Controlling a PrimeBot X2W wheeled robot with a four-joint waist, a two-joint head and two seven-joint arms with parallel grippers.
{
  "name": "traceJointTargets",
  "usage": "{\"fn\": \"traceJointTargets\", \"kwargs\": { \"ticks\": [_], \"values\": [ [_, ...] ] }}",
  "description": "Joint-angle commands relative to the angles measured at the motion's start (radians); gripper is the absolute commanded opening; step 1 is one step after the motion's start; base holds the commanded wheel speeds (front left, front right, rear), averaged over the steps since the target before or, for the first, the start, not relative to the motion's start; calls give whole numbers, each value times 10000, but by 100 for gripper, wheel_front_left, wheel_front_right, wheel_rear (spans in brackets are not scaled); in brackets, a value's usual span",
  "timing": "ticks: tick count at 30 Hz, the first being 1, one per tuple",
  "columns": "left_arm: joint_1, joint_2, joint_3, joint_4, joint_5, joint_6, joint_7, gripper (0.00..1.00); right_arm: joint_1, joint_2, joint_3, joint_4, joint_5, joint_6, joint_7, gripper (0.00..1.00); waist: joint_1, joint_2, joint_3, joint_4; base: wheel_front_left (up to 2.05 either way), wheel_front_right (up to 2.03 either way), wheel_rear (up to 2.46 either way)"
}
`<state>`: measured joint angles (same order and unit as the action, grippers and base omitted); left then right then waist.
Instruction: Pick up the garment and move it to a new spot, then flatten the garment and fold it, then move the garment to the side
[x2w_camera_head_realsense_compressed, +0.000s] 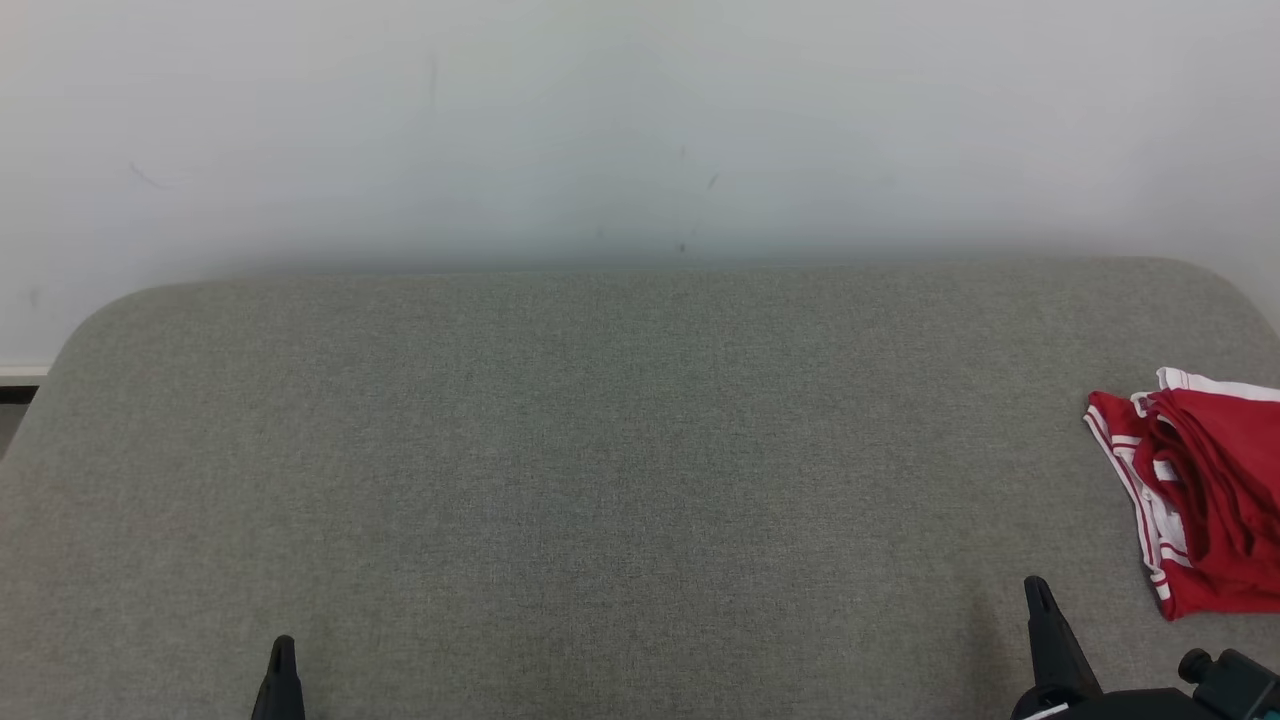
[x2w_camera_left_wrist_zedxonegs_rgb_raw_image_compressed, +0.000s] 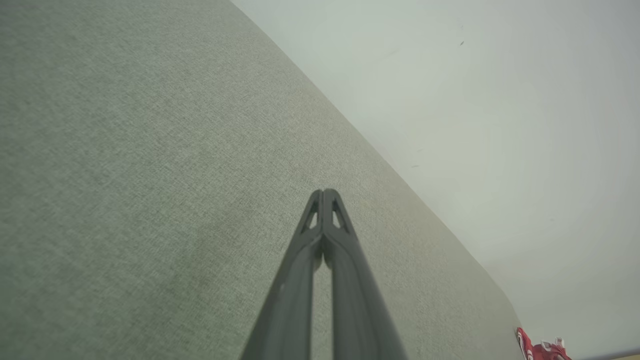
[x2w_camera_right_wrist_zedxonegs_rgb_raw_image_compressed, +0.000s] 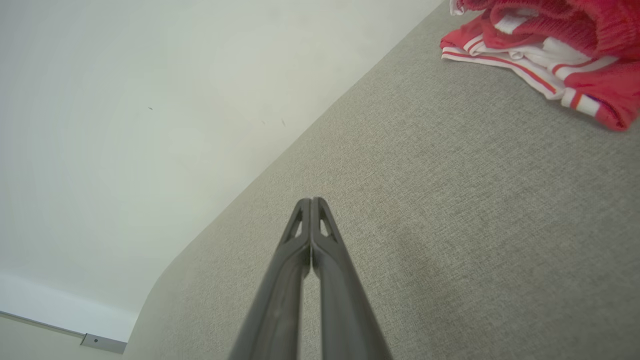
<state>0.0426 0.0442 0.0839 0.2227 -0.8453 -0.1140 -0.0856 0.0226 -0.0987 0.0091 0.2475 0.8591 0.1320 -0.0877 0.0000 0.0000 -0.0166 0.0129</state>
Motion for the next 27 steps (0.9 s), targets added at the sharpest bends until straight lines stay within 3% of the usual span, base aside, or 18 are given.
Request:
{"fn": "traceJointTargets", "kwargs": {
  "ticks": [1, 27],
  "values": [
    [-250, 49, 51, -80, -336, -20, 73, 0, -209, 8, -72, -112, 347, -8, 54, 0, 0, 0, 3, -2, 0, 0, 0],
    [-788, 63, 155, 36, -3267, -102, 847, 0, -680, 136, -454, -95, 3289, -12, 777, 0, 0, 0, 64, -42, 0, 0, 0]
  ]
}}
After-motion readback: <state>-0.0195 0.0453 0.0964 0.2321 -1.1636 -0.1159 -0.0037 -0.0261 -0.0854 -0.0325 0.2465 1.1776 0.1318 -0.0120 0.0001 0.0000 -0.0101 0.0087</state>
